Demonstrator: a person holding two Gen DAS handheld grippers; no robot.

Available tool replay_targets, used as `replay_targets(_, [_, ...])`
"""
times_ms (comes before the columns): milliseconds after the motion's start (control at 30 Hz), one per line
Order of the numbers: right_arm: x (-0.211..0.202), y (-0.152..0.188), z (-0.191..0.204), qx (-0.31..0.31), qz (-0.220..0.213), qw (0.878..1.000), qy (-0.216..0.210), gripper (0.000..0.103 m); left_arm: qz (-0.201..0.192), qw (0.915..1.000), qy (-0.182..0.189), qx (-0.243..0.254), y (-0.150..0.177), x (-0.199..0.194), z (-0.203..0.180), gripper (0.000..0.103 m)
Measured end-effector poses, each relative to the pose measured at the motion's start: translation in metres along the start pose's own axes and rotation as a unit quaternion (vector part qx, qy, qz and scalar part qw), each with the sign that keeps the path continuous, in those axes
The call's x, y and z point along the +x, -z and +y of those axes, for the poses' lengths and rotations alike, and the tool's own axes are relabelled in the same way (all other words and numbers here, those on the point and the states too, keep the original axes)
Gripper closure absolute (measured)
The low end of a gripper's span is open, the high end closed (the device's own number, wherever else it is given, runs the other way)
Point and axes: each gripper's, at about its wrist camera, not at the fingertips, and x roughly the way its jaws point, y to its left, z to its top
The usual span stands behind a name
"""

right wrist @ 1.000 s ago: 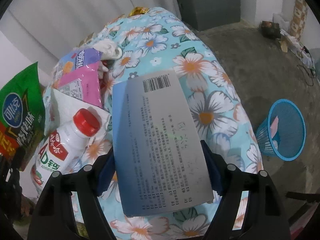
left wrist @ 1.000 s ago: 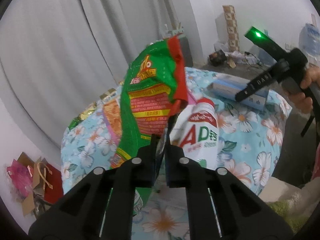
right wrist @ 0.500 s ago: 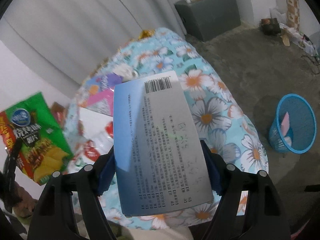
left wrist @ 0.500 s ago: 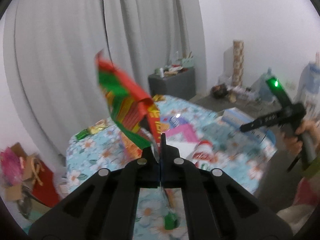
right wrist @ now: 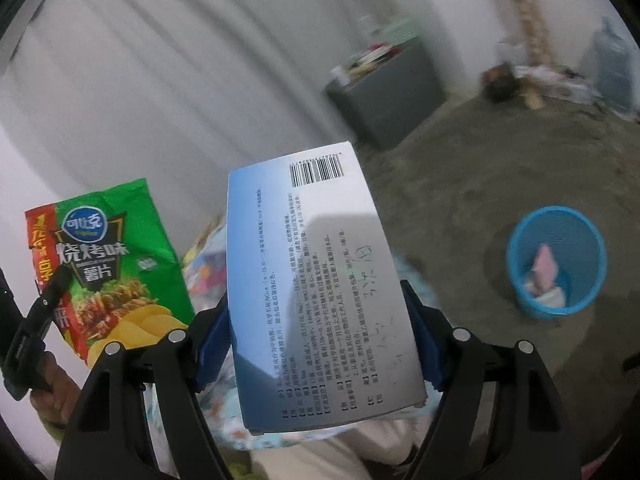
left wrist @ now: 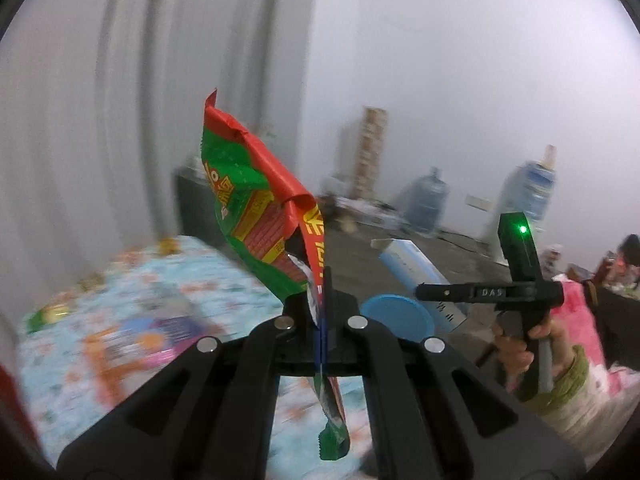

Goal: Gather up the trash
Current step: 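Drop the chip bag and box into the blue wastebasket, opening both grippers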

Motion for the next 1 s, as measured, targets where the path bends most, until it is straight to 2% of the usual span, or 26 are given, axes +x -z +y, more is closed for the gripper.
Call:
replay_targets(100, [-0.018, -0.008, -0.056, 0.066, -0.024, 0.997, 0.034, 0.029, 0.04, 0.9984, 0.039, -0.008, -0.015, 0.067, -0.028, 0.103])
replay_targets(233, [-0.018, -0.007, -0.132, 0.164, -0.035, 0.985, 0.051, 0.028, 0.124, 0.9897, 0.069, -0.019, -0.017, 0.188, -0.076, 0.103])
replay_targets(333, [-0.001, -0.002, -0.188, 0.235, -0.029, 0.97, 0.046, 0.028, 0.174, 0.9809, 0.082, -0.029, -0.003, 0.27, -0.104, 0.103])
replay_targets(433, [0.019, 0.0, -0.239, 0.295, -0.021, 0.955, 0.032, 0.028, 0.205, 0.9743, 0.092, -0.014, 0.015, 0.342, -0.127, 0.103])
replay_targets(533, [0.044, -0.008, -0.279, 0.334, -0.022, 0.942, 0.023, 0.028, 0.234, 0.966, 0.109, -0.019, 0.028, 0.399, -0.139, 0.103])
replay_targets(600, [0.062, -0.015, -0.307, 0.36, -0.024, 0.932, 0.015, 0.028, 0.24, 0.9639, 0.113, -0.027, 0.035, 0.43, -0.148, 0.102])
replay_targets(633, [0.069, -0.016, -0.317, 0.372, -0.026, 0.928, 0.015, 0.027, 0.238, 0.9648, 0.108, -0.03, 0.04, 0.445, -0.153, 0.097])
replay_targets(667, [0.081, -0.018, -0.331, 0.386, -0.025, 0.922, 0.021, 0.024, 0.239, 0.9651, 0.103, -0.031, 0.043, 0.458, -0.156, 0.075])
replay_targets(700, [0.089, -0.018, -0.341, 0.394, -0.023, 0.918, 0.027, 0.019, 0.241, 0.9657, 0.09, -0.033, 0.05, 0.47, -0.156, 0.042])
replay_targets(733, [0.103, -0.015, -0.356, 0.408, -0.016, 0.912, 0.039, 0.017, 0.242, 0.9669, 0.071, -0.036, 0.054, 0.479, -0.156, 0.032])
replay_targets(800, [0.127, 0.001, -0.384, 0.442, 0.009, 0.894, 0.076, 0.017, 0.251, 0.966, 0.051, -0.037, 0.064, 0.495, -0.161, 0.03])
replay_targets(867, [0.137, 0.015, -0.401, 0.474, 0.018, 0.875, 0.094, 0.017, 0.277, 0.9586, 0.053, -0.041, 0.072, 0.5, -0.156, 0.03])
replay_targets(933, [0.138, 0.028, -0.408, 0.488, 0.006, 0.869, 0.083, 0.017, 0.277, 0.9574, 0.065, -0.047, 0.07, 0.496, -0.15, 0.03])
replay_targets(1000, [0.132, 0.035, -0.408, 0.488, -0.01, 0.869, 0.083, 0.017, 0.271, 0.9593, 0.067, -0.044, 0.065, 0.495, -0.143, 0.028])
